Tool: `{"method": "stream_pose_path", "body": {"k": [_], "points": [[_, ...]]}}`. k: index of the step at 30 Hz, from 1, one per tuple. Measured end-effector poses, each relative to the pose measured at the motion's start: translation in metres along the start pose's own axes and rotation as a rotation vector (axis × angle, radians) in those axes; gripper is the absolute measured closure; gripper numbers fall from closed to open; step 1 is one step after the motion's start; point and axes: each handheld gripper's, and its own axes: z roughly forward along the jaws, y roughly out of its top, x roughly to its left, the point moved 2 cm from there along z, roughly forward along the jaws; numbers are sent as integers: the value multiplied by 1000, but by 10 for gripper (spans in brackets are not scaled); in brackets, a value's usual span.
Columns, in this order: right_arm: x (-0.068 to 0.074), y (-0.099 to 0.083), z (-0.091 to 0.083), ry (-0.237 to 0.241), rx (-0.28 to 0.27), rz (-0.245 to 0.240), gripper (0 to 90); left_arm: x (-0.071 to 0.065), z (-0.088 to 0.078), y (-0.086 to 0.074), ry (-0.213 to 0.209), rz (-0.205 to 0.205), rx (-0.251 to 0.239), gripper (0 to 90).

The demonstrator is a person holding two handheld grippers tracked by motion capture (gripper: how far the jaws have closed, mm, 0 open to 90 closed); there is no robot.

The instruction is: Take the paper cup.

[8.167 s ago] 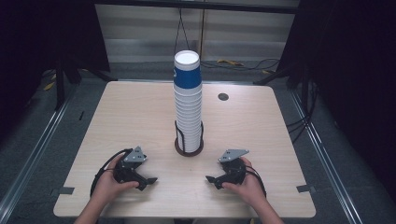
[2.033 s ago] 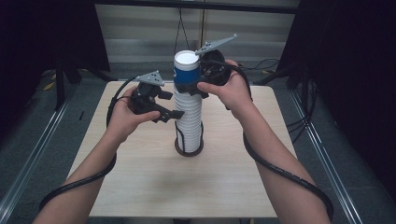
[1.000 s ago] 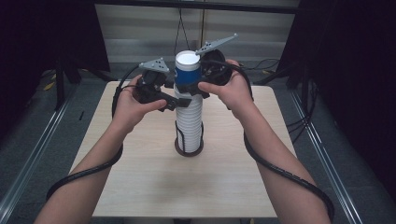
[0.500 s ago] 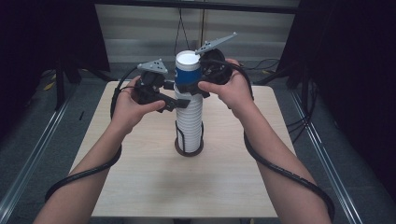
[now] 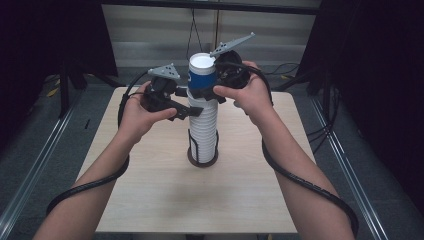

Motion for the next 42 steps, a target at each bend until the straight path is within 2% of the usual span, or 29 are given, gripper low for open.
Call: {"method": "stream_pose_path", "body": {"k": [12, 17, 22, 24, 27, 35, 39, 42], "points": [[-2, 7, -11, -20, -42, -1, 221, 1, -1, -5, -6, 3, 1, 280], [0, 12, -18, -32, -44, -8, 224, 1, -3, -4, -11, -13, -16, 267], [0, 15, -23, -37, -42, -2, 222, 0, -4, -5, -18, -18, -5, 225], [1, 17, -25, -38, -46, 2, 221, 0, -3, -7, -11, -6, 19, 211], [0, 18, -26, -37, -48, 6, 221, 0, -2, -9, -13, -20, 14, 205], [0, 24, -29, -44, -42, 6, 221, -2, -1, -13, -15, -11, 37, 197], [0, 28, -31, -41, -47, 5, 221, -1, -1, -17, -17, -28, 36, 195], [1, 31, -31, -39, -46, 2, 221, -1, -2, -20, -17, -23, 46, 195]]}}
